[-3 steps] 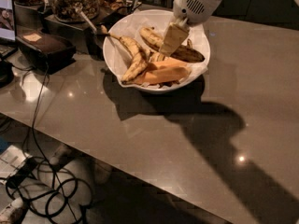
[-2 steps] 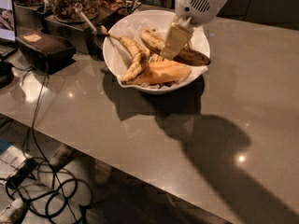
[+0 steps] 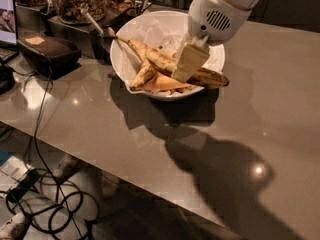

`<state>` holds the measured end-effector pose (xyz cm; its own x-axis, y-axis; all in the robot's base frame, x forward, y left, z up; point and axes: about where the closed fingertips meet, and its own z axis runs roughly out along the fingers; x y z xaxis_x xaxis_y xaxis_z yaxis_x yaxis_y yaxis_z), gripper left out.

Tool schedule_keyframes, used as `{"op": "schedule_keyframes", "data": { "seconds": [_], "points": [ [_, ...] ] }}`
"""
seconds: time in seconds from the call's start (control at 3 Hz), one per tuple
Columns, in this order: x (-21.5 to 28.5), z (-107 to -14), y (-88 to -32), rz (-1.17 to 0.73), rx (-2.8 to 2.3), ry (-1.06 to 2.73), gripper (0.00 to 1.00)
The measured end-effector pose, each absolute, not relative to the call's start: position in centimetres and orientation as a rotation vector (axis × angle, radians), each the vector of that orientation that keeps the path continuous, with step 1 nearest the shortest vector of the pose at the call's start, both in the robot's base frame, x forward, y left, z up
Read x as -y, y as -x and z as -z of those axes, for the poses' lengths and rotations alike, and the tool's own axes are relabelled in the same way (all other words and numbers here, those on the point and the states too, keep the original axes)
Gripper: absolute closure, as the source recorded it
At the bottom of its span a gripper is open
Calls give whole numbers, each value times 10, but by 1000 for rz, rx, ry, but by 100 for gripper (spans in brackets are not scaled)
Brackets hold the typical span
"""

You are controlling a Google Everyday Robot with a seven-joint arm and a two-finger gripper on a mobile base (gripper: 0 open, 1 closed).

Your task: Pick banana from white bowl

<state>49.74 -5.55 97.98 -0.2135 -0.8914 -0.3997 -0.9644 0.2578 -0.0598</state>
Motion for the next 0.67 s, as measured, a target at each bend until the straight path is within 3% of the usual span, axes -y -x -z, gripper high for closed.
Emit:
{"op": "schedule_keyframes", "data": {
  "seconds": [0.67],
  "points": [
    [46,-987,-468,-353,-2144,1720,100]
  ]
}}
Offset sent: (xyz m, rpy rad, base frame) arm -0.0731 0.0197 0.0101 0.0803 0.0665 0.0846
